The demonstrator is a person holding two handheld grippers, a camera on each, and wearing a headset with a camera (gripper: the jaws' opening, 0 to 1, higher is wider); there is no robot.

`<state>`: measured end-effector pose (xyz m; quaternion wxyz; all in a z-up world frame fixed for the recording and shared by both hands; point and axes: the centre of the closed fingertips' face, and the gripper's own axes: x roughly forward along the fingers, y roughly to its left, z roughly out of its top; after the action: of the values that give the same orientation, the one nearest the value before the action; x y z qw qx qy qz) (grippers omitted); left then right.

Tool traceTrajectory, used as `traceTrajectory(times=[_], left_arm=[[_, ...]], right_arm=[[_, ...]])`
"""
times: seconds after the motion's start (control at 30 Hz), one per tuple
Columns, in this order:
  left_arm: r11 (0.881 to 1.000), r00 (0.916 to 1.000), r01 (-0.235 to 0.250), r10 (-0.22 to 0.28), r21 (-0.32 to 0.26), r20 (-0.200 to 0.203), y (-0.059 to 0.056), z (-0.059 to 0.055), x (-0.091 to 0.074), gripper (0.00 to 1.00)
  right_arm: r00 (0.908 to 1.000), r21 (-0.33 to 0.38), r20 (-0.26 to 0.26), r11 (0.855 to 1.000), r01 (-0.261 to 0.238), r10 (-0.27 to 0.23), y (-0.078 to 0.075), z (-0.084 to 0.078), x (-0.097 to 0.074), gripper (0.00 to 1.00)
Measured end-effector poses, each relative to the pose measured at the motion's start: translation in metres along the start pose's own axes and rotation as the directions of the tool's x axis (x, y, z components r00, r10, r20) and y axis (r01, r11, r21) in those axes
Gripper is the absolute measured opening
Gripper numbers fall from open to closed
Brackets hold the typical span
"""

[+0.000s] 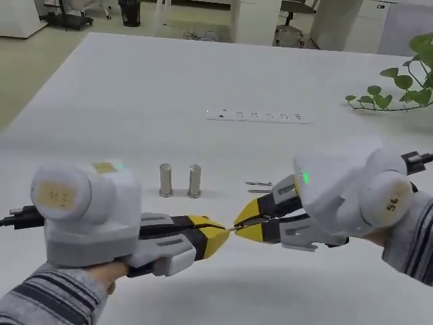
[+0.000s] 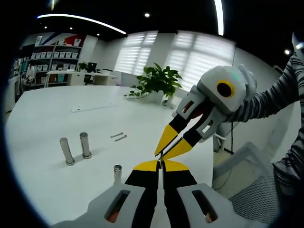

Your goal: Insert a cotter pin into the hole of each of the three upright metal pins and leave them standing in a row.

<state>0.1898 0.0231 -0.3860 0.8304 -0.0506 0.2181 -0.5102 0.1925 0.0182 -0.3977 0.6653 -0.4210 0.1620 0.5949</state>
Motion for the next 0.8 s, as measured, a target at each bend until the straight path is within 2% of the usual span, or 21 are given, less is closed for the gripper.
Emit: traceTrajectory(times=[0.13, 0.2, 0.4, 0.53, 0.6, 0.67, 0.7, 0.77, 0.8], left_arm=[[0.999, 0.9993, -0.035, 0.035, 0.01, 0.01, 0.006, 0.002, 0.001, 0.0], [0.999, 0.9988, -0.047, 0.047, -0.01, 0.012, 0.008, 0.003, 0.0, 0.0], [0.991, 0.991, -0.131, 0.131, -0.015, 0.028, 0.024, 0.003, -0.005, 0.07], [0.979, 0.979, -0.202, 0.202, 0.005, 0.026, 0.036, -0.001, -0.008, 0.09], [0.975, 0.9744, -0.223, 0.223, 0.005, 0.027, 0.039, -0.003, -0.009, 0.1], [0.966, 0.9657, -0.258, 0.258, 0.01, 0.03, 0.046, -0.005, -0.01, 0.13], [0.964, 0.9638, -0.265, 0.264, 0.026, 0.033, 0.046, -0.006, -0.009, 0.14], [0.959, 0.9582, -0.279, 0.274, 0.052, 0.082, 0.048, 0.001, -0.01, 0.12], [0.959, 0.9583, -0.278, 0.273, 0.051, 0.084, 0.048, 0.0, -0.009, 0.12]], right_arm=[[0.9998, -0.024, -0.017, 1.0, 0.007, -0.007, -0.001, -0.002, 0.0, 0.0], [0.9996, -0.026, -0.025, 1.0, 0.012, -0.013, -0.002, -0.004, 0.0, 0.0], [0.9976, 0.002, -0.05, 0.999, 0.048, -0.047, -0.009, -0.012, 0.0, 0.0], [0.9955, 0.017, -0.073, 0.998, 0.061, -0.06, -0.011, -0.019, 0.002, 0.0], [0.9945, 0.027, -0.083, 0.997, 0.067, -0.064, -0.013, -0.022, 0.003, 0.0], [0.9926, 0.033, -0.094, 0.996, 0.08, -0.076, -0.015, -0.025, 0.006, 0.0], [0.9923, 0.038, -0.097, 0.996, 0.081, -0.077, -0.016, -0.027, 0.007, 0.0], [0.9922, 0.046, -0.097, 0.996, 0.082, -0.077, -0.017, -0.028, 0.009, 0.0], [0.9919, 0.046, -0.101, 0.996, 0.082, -0.077, -0.017, -0.029, 0.011, 0.0]])
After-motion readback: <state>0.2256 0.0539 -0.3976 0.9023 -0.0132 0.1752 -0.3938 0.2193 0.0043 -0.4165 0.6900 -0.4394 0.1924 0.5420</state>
